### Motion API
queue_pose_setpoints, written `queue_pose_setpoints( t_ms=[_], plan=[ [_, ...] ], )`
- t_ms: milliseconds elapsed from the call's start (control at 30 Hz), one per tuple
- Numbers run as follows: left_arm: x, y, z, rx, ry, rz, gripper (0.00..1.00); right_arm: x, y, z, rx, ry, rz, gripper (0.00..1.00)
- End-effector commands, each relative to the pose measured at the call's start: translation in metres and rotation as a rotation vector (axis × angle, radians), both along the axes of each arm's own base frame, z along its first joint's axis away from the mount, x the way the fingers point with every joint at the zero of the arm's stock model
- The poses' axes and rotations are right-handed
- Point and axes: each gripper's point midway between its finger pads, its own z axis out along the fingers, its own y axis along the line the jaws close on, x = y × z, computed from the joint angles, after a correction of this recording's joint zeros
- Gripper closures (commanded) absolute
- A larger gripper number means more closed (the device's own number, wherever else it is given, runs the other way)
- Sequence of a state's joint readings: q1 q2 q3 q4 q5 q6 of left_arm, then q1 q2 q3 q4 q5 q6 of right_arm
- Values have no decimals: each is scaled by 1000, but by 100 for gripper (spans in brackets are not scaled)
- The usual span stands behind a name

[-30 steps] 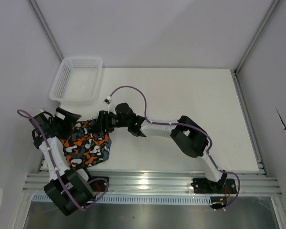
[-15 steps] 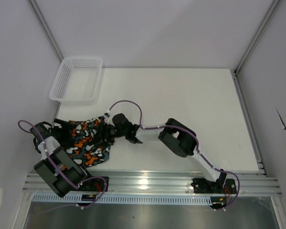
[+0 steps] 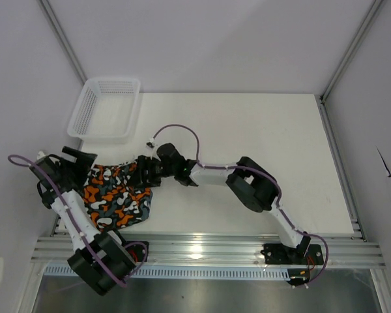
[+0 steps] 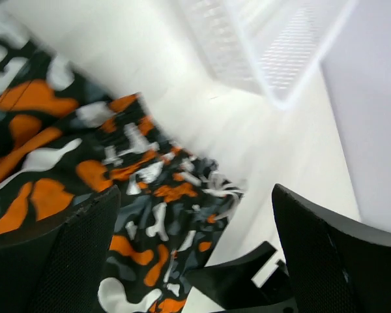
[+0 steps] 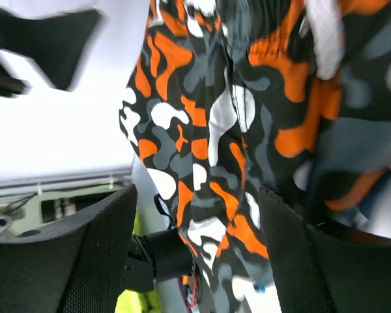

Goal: Fold and stack the shorts

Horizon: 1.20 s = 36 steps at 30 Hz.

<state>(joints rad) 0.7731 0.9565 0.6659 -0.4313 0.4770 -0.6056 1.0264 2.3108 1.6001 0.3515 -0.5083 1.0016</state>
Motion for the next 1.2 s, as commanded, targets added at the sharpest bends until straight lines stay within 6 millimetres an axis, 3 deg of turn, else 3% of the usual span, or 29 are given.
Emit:
queue_pose_setpoints(
  t_ms=[0,67,100,133,167,200,233,267,300,333,367,400,467,500,533,567,600,633,700,733,767,867,933,967,1000,1033,1067,1133,1167],
  plan=[
    [4,-12,42,143,-36,-73,1,34,-26,80,34,-219,-89,22],
    [14,-31,57,171,-62,-144,1,48,-47,75,-20,-267,-152,21],
    [18,-34,59,187,-53,-147,1,57,-62,92,-22,-292,-190,20],
    [25,-50,61,184,-59,-198,1,64,-71,94,-38,-312,-215,20],
    [29,-56,63,185,-59,-215,1,70,-87,85,-97,-340,-245,20],
    [33,-60,64,192,-59,-225,1,79,-103,102,-101,-377,-286,20],
    [39,-76,63,186,-61,-276,1,85,-114,105,-124,-400,-311,19],
    [43,-85,66,190,-72,-304,1,90,-133,93,-196,-415,-353,18],
    [47,-90,68,214,-90,-313,1,97,-153,111,-205,-479,-393,17],
    [49,-111,71,231,-112,-374,1,106,-170,114,-241,-515,-451,16],
    [49,-121,68,250,-113,-399,1,104,-190,98,-303,-538,-460,16],
    [52,-137,69,299,-125,-430,1,101,-206,119,-281,-574,-489,16],
    [51,-148,61,344,-78,-447,1,112,-245,124,-310,-612,-588,15],
    [49,-159,54,331,-64,-488,1,107,-266,104,-361,-616,-594,15],
    [50,-165,50,326,-66,-506,1,110,-293,125,-350,-656,-676,15],
    [50,-171,46,327,-63,-516,1,108,-311,125,-371,-665,-718,12],
    [47,-186,47,332,-85,-558,1,102,-332,109,-425,-663,-747,8],
    [46,-186,36,357,-78,-542,1,100,-358,130,-422,-717,-829,5],
    [40,-202,37,374,-116,-577,1,91,-382,131,-446,-755,-871,1],
    [35,-201,22,392,-98,-573,1,82,-399,133,-460,-802,-885,1],
    [36,-206,28,394,-144,-577,1,79,-411,128,-495,-801,-896,1],
    [24,-218,13,388,-209,-621,1,69,-435,120,-562,-823,-923,1],
    [17,-225,19,392,-277,-641,1,66,-449,113,-608,-819,-965,0],
    [11,-224,1,400,-257,-650,1,61,-456,105,-621,-820,-972,0],
    [8,-230,8,408,-310,-666,1,59,-461,101,-631,-823,-991,0],
    [5,-232,9,415,-332,-677,1,56,-465,88,-644,-825,-987,0],
    [1,-229,-5,438,-315,-671,1,53,-467,85,-641,-840,-987,0],
    [-7,-232,-3,462,-361,-680,1,47,-468,92,-571,-864,-1005,1],
    [-9,-234,-5,471,-384,-692,1,42,-470,87,-559,-872,-1003,0]
  ],
)
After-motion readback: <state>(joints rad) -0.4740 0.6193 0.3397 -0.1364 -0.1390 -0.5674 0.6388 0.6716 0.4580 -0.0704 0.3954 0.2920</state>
